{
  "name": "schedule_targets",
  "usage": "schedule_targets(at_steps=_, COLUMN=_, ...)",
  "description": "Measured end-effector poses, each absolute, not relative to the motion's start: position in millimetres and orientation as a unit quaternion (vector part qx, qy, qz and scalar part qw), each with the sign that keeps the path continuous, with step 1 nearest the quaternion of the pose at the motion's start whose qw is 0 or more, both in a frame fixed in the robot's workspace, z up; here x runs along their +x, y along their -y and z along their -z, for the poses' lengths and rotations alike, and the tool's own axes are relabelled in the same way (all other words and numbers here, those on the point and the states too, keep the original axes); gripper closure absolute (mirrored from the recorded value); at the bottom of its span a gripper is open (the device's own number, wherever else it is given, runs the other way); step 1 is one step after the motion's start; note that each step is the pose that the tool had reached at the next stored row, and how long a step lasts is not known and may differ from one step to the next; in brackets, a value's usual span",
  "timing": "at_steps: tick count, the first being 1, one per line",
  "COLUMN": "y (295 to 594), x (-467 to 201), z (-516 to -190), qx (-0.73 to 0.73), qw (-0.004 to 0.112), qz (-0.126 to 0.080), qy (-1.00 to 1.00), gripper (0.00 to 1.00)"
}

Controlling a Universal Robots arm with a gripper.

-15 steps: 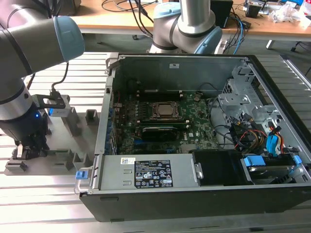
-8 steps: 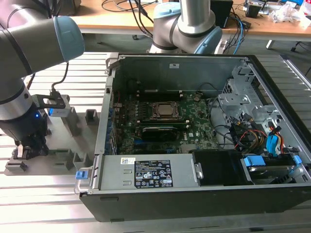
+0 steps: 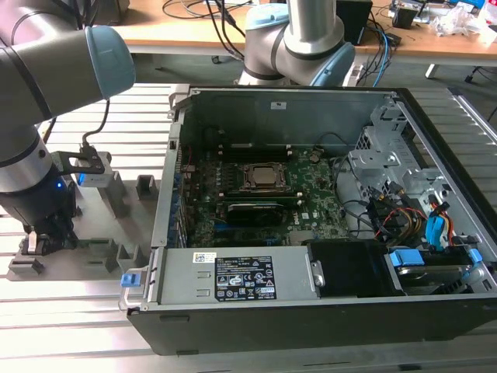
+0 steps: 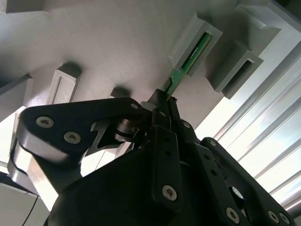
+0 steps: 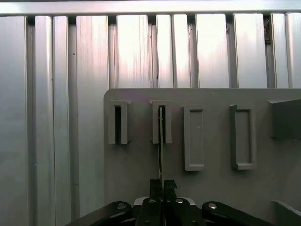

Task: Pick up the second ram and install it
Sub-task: 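Pick up the second ram and move it above second insertion slot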

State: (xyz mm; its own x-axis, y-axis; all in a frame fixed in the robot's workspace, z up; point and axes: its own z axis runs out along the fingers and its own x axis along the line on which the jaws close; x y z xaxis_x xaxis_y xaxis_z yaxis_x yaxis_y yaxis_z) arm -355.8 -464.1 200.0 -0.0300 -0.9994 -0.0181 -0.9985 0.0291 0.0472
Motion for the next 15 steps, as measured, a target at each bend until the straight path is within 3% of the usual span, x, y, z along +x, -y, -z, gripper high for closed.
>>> schedule_targets(at_steps=15, y=464.1, x=-355.9, z=-207.3, qx=0.696, qw=0.009, qz=0.024, qy=0.717, gripper=0.86)
